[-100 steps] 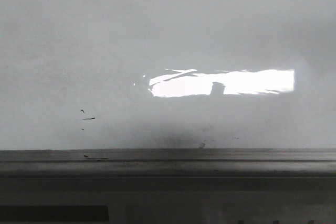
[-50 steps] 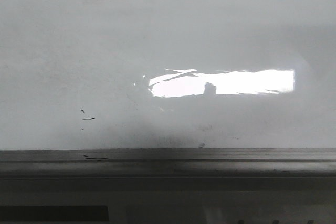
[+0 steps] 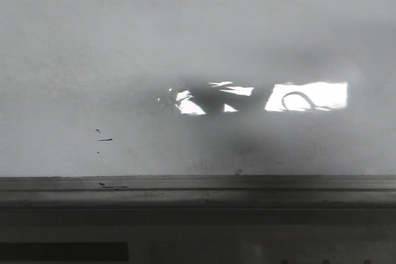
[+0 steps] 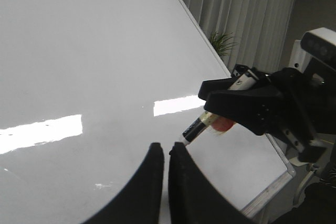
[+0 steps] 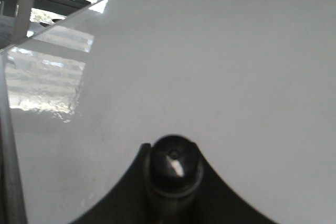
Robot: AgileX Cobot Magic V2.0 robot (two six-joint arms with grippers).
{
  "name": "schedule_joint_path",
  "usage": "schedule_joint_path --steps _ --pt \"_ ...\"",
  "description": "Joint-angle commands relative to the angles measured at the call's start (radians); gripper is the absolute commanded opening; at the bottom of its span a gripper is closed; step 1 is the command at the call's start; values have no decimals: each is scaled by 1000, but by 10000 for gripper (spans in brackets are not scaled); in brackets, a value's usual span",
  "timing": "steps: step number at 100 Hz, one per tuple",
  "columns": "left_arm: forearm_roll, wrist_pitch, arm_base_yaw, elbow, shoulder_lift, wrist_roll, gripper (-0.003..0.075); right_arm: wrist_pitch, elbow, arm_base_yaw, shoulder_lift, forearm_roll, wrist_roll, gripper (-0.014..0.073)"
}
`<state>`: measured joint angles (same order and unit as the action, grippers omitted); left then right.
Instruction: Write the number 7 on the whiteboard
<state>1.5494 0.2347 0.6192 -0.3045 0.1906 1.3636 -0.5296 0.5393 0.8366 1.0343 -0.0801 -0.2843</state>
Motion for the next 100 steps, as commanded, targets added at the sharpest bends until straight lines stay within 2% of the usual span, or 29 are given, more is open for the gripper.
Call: schedule_joint_path --steps 1,15,52,100 --pt "25 -1 -3 -28 10 -8 -20 -87 27 -54 11 11 -17 -43" --pt "25 -1 -3 -28 10 -8 -20 -87 27 -102 38 10 -17 -43" --pt "25 -1 -3 -28 10 -8 -20 -87 27 -113 104 -2 -17 -43" --pt "25 -1 -3 -28 10 -8 -20 100 27 -199 66 -2 -19 -43"
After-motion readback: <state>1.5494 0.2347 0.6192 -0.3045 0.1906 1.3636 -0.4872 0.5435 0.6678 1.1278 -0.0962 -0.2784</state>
